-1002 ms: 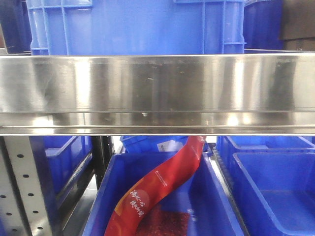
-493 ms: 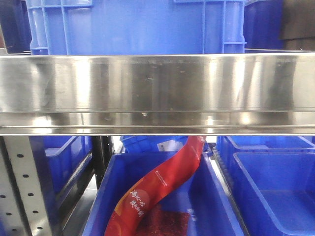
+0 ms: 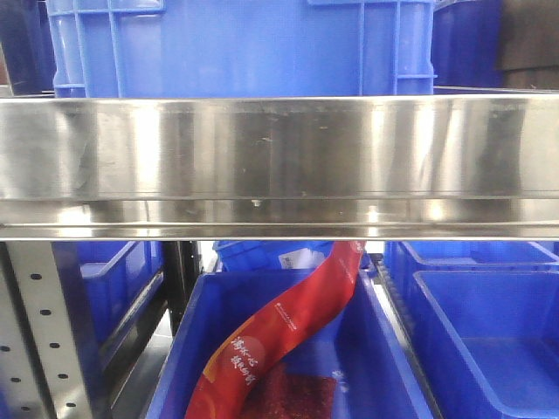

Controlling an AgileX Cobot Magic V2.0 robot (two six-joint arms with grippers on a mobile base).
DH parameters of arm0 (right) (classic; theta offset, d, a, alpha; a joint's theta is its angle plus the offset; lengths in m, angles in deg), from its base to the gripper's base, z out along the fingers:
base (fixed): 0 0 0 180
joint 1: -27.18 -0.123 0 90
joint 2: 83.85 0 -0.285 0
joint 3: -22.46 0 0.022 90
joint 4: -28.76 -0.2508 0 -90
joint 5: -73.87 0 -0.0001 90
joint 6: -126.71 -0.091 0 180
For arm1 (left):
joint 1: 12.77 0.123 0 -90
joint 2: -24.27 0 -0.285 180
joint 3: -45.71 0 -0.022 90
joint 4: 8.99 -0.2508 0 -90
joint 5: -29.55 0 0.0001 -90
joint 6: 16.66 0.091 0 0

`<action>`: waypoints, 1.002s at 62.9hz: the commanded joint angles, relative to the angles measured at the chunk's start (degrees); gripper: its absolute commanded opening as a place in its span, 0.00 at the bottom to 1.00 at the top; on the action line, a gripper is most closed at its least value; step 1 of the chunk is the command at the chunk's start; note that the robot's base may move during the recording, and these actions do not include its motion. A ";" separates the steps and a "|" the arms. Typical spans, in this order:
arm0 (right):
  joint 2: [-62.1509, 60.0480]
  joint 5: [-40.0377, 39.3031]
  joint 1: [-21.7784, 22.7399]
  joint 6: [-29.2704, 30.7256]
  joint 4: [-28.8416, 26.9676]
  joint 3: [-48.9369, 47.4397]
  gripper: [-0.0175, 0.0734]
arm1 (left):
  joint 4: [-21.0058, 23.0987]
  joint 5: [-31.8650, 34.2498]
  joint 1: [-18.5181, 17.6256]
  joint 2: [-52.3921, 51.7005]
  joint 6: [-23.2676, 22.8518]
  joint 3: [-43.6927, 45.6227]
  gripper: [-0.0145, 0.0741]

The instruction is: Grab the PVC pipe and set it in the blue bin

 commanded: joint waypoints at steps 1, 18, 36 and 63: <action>-0.36 0.05 -0.04 0.08 -0.01 -0.62 0.58 | 0.44 -0.40 -0.46 -0.30 0.08 0.50 0.78; -2.21 -0.21 -0.04 0.08 -0.01 -0.62 0.58 | 2.01 -0.53 -0.46 -1.59 0.08 0.50 0.78; -7.21 2.65 -0.04 0.08 -0.01 -0.62 0.09 | 4.23 -7.55 -0.46 -5.45 0.08 0.50 0.21; -13.58 10.77 0.07 0.08 3.13 2.17 0.01 | 5.72 -16.92 -0.46 -14.68 0.08 -3.89 0.04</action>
